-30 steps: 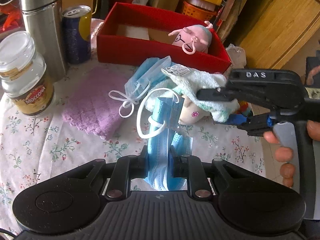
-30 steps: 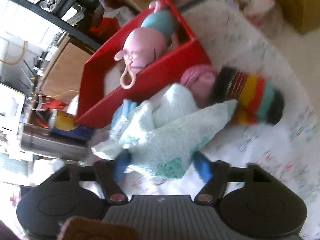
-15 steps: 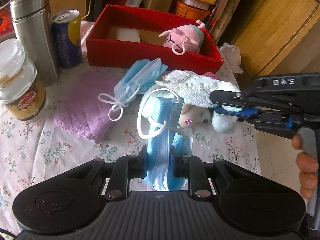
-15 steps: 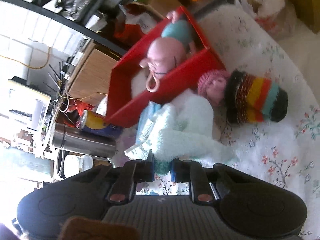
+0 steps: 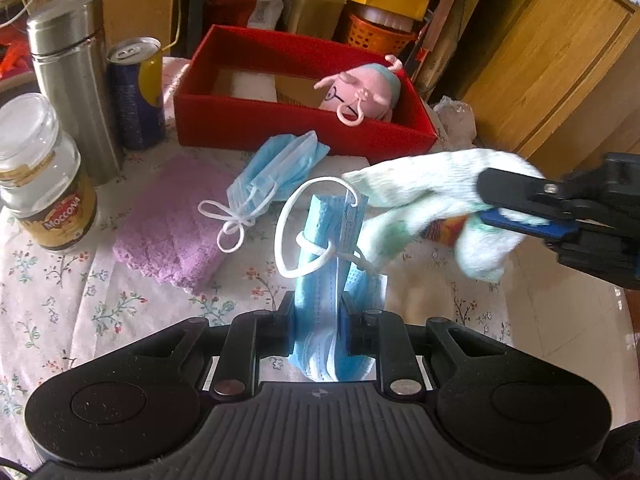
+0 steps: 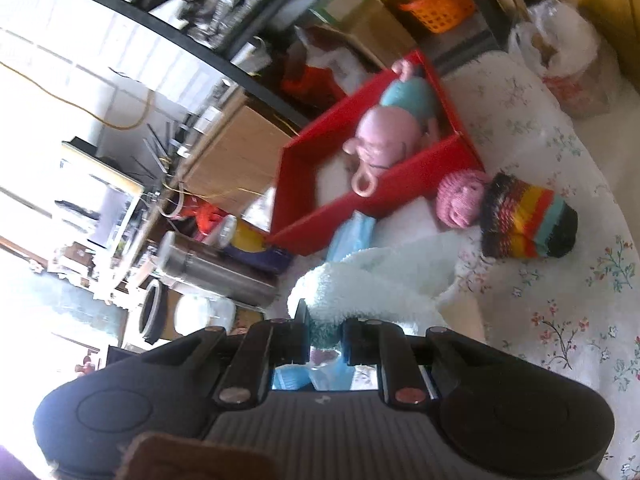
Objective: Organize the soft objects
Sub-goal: 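Lift and carry the masks and mint towel with both tools toward the red box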
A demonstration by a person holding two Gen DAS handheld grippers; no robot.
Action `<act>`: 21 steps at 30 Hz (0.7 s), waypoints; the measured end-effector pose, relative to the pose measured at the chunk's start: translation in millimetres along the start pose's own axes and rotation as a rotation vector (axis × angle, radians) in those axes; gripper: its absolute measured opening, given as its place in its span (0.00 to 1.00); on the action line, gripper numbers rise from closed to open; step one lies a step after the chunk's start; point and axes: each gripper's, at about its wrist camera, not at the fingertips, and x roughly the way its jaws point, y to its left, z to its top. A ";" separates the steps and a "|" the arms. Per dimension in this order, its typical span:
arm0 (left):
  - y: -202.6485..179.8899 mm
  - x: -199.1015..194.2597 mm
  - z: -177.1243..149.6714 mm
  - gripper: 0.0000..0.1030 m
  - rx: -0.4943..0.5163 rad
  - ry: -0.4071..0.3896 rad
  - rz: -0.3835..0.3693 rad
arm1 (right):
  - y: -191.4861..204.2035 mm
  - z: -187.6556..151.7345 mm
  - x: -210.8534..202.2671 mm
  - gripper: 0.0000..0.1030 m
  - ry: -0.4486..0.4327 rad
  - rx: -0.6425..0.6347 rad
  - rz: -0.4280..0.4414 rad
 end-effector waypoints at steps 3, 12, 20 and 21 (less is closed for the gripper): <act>0.9 -5.9 2.3 0.19 -0.008 -0.020 -0.001 | 5.3 -2.3 -10.4 0.00 -0.027 -0.014 0.003; -1.6 -19.2 0.9 0.19 0.006 -0.066 0.032 | 17.6 -19.3 -34.4 0.00 -0.077 -0.114 -0.037; -1.1 -33.5 -4.7 0.19 0.004 -0.107 0.054 | 20.7 -36.8 -48.4 0.00 -0.094 -0.166 -0.056; -2.0 -35.0 -6.1 0.19 0.008 -0.112 0.059 | 21.7 -39.4 -49.4 0.00 -0.095 -0.174 -0.057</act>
